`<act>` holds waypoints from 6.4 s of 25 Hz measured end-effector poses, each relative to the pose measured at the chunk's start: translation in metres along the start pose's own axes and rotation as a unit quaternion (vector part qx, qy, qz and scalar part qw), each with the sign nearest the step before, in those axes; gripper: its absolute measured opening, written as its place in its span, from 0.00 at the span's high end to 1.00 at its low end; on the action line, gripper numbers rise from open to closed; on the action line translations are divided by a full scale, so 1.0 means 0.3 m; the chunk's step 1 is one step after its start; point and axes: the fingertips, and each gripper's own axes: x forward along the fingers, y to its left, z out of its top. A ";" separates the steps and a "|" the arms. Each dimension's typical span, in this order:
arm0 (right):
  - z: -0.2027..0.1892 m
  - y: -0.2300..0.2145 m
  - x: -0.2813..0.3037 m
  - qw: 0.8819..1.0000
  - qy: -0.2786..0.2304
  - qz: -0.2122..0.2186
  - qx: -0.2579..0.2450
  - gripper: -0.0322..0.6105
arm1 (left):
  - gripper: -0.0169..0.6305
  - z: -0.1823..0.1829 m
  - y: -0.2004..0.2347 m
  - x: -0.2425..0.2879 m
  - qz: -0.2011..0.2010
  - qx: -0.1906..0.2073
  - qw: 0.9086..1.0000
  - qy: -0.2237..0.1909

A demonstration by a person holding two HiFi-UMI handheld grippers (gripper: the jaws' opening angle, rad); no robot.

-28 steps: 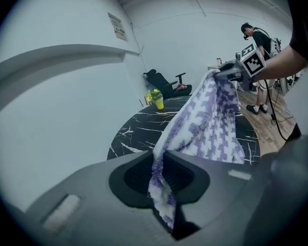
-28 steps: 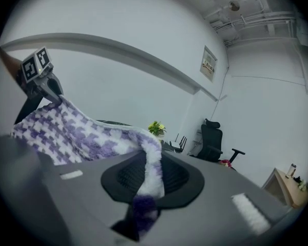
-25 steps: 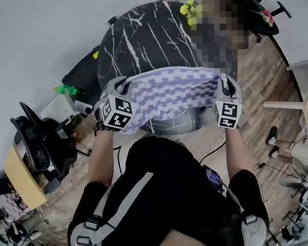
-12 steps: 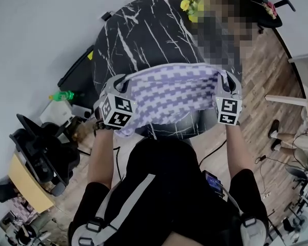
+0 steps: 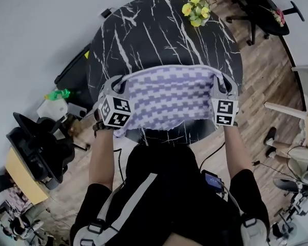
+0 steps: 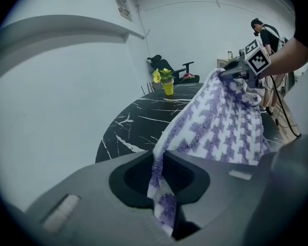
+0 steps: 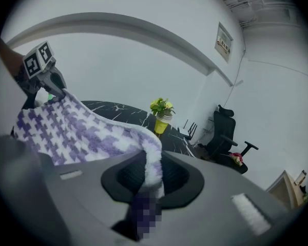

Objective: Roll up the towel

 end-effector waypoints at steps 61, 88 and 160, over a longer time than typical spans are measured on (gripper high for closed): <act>-0.271 -0.143 0.074 0.988 0.075 0.043 0.129 0.66 | 0.60 0.139 -0.333 0.156 -0.075 0.031 0.997 0.004; -0.366 -0.283 0.243 0.968 0.099 0.171 0.154 0.88 | 0.69 0.283 -0.762 0.388 -0.146 0.007 0.988 0.040; -0.503 -0.228 -0.096 0.987 0.109 0.105 0.049 0.71 | 0.74 0.271 -1.050 0.145 -0.215 0.062 0.975 -0.007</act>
